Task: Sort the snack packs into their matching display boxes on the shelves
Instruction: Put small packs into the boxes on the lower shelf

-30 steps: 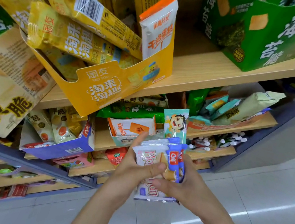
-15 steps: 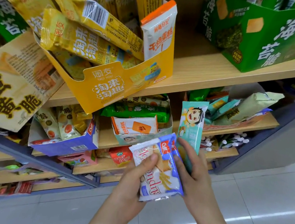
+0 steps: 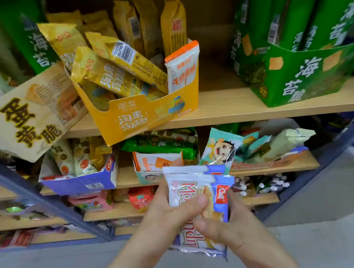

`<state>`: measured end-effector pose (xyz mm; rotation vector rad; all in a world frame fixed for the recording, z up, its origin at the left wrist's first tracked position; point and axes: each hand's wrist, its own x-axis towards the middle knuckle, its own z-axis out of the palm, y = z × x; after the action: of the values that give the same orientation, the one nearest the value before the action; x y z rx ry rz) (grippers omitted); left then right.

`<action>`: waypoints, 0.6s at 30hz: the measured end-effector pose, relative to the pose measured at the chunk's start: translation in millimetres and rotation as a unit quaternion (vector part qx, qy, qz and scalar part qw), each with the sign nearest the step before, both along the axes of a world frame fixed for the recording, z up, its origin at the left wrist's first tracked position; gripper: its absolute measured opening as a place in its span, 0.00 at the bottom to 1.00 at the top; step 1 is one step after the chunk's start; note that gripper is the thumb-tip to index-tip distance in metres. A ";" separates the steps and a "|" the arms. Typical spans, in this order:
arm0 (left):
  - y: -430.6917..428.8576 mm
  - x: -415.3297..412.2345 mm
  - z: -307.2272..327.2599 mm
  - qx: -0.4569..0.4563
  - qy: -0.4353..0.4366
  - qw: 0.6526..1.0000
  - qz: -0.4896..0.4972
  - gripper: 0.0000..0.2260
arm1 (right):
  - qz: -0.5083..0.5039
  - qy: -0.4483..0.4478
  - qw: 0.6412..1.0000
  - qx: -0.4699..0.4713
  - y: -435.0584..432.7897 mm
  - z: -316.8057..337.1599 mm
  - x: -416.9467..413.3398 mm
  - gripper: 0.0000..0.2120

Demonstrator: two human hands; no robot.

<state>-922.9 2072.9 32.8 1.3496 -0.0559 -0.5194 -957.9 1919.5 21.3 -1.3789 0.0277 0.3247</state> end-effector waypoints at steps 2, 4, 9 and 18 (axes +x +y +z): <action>-4.2 -3.3 5.7 0.059 -0.029 0.998 -0.019 0.37 | -0.024 0.011 0.999 0.027 -1.8 -2.1 -1.6 0.43; -7.5 -3.8 11.1 0.127 -0.055 0.990 -0.037 0.32 | -0.046 0.012 0.998 0.042 -7.1 -3.3 -3.8 0.47; -13.8 3.1 37.7 0.219 -0.127 0.963 -0.098 0.25 | -0.088 -0.031 0.994 0.055 -24.1 11.4 -3.2 0.50; 29.6 67.2 131.1 0.286 -0.498 0.809 0.124 0.10 | -0.047 -0.095 0.994 -0.035 -50.1 50.8 18.4 0.53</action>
<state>-855.7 2102.5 163.9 2.0679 -0.6177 0.4980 -939.5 1869.4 72.1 -1.4676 -0.0540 0.1127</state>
